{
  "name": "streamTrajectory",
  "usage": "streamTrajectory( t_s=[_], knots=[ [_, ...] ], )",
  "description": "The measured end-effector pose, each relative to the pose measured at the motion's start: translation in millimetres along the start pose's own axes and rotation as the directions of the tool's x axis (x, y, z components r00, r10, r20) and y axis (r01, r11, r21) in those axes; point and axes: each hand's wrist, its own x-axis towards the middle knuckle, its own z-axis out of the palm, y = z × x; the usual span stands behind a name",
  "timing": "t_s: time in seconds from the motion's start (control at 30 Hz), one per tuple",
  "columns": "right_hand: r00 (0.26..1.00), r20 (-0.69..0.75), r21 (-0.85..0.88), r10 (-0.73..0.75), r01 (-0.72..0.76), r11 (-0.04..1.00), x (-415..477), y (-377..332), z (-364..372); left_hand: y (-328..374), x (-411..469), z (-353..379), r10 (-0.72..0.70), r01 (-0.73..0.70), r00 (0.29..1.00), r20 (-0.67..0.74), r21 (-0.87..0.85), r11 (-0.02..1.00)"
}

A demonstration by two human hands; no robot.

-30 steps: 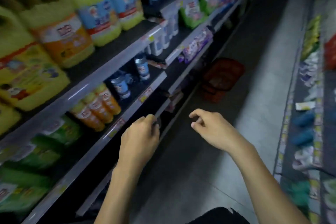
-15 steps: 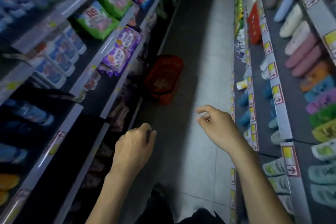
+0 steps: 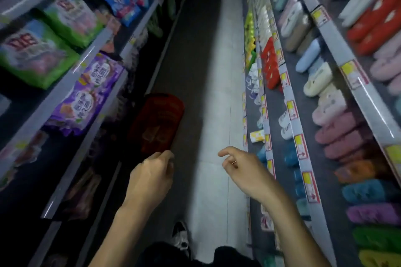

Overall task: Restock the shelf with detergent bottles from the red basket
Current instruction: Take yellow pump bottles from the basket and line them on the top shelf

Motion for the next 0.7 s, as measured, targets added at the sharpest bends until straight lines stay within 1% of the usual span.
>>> streamTrajectory(
  t_s=[0.1, 0.2, 0.33, 0.43, 0.53, 0.6, 0.7],
  knots=[
    [0.999, -0.045, 0.017, 0.014, -0.013, 1.000, 52.0, -4.3, -30.8, 11.5, 71.0, -7.6, 0.059, -0.060, 0.998, 0.024, 0.026, 0.998],
    [0.998, -0.036, 0.053, 0.051, -0.049, 0.997, 101.3, 4.6, -52.8, 22.2, 135.4, -1.9, 0.110, -0.115, 0.989, 0.093, 0.047, 0.992],
    [0.997, 0.011, 0.082, 0.075, -0.076, 0.994, 183.8, 26.5, -76.9, 30.7, 220.3, 23.2, 0.082, -0.101, 0.978, 0.191, 0.094, 0.990],
    [0.991, 0.121, 0.035, 0.058, -0.063, 0.997, 260.0, 42.0, -95.3, 33.5, 277.5, 39.5, -0.011, -0.013, 0.971, 0.240, 0.096, 0.995],
    [0.977, 0.214, -0.030, -0.003, 0.010, 0.999, 341.1, 42.7, -118.7, 35.1, 329.3, 44.3, -0.153, 0.132, 0.956, 0.249, 0.098, 0.986],
    [0.951, 0.302, -0.059, -0.064, 0.086, 0.995, 389.1, 29.1, -130.9, 34.9, 355.6, 40.1, -0.260, 0.249, 0.938, 0.230, 0.077, 0.965],
    [0.882, 0.451, -0.109, -0.138, 0.207, 0.972, 452.7, -5.2, -135.3, 26.3, 380.4, 32.8, -0.424, 0.425, 0.892, 0.156, 0.028, 0.905]
  ],
)
